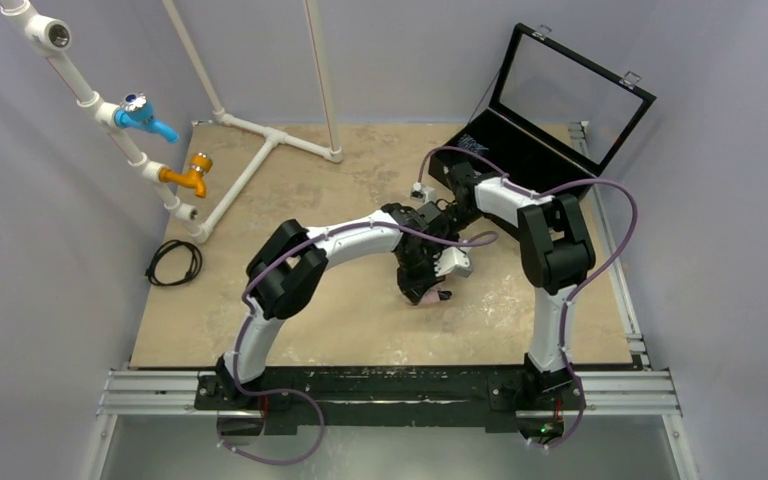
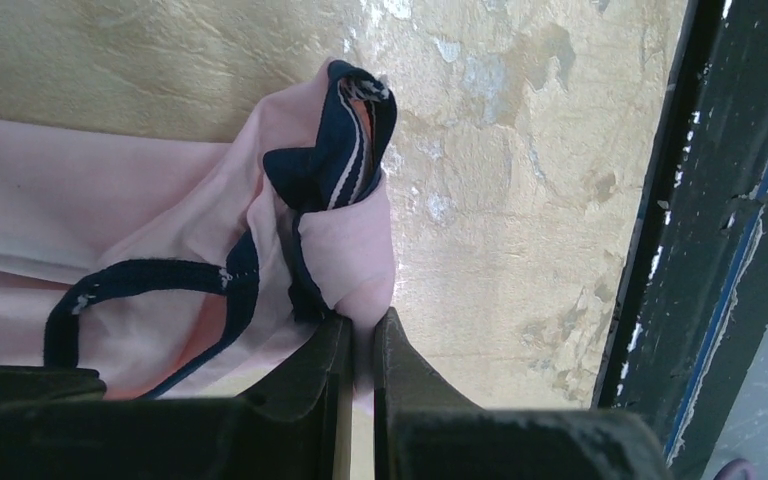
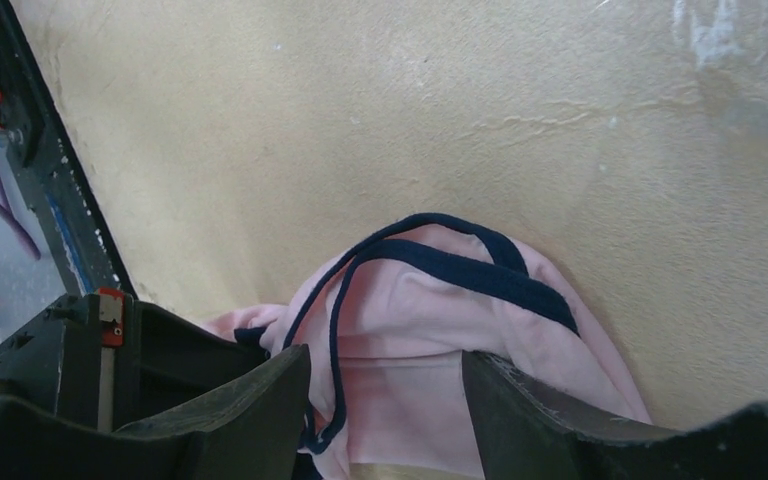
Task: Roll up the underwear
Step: Roll the underwear to the center of the board.
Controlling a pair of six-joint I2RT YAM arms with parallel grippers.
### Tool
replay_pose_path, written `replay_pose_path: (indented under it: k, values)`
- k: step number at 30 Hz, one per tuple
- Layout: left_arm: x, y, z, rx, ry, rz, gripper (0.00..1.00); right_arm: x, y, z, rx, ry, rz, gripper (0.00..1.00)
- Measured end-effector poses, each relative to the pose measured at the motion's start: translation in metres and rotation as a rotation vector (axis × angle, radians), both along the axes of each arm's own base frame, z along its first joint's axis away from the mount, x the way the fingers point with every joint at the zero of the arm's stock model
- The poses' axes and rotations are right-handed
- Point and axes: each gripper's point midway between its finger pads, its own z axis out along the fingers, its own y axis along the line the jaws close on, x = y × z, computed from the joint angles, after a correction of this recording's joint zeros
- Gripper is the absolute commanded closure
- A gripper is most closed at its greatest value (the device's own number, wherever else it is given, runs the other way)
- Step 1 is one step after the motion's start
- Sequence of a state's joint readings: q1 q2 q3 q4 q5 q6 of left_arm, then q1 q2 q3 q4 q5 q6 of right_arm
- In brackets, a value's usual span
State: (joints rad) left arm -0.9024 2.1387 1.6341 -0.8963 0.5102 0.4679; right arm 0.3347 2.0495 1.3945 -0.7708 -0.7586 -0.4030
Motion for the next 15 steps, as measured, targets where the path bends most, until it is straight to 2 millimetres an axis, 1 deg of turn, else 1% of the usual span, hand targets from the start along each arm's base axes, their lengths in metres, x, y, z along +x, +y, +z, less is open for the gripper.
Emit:
replay_pose_path:
  k: [7, 10, 15]
  values:
    - [0.005, -0.005, 0.000, -0.030, 0.007, -0.015, 1.00, 0.007, -0.004, 0.004, 0.001, -0.038, 0.055, 0.34]
    - [0.002, -0.002, -0.006, -0.012, 0.040, -0.002, 1.00, 0.004, -0.001, 0.010, 0.043, 0.004, 0.086, 0.34]
    - [-0.004, 0.001, -0.005, 0.001, 0.092, 0.017, 1.00, -0.005, 0.006, 0.008, 0.109, 0.090, 0.115, 0.34]
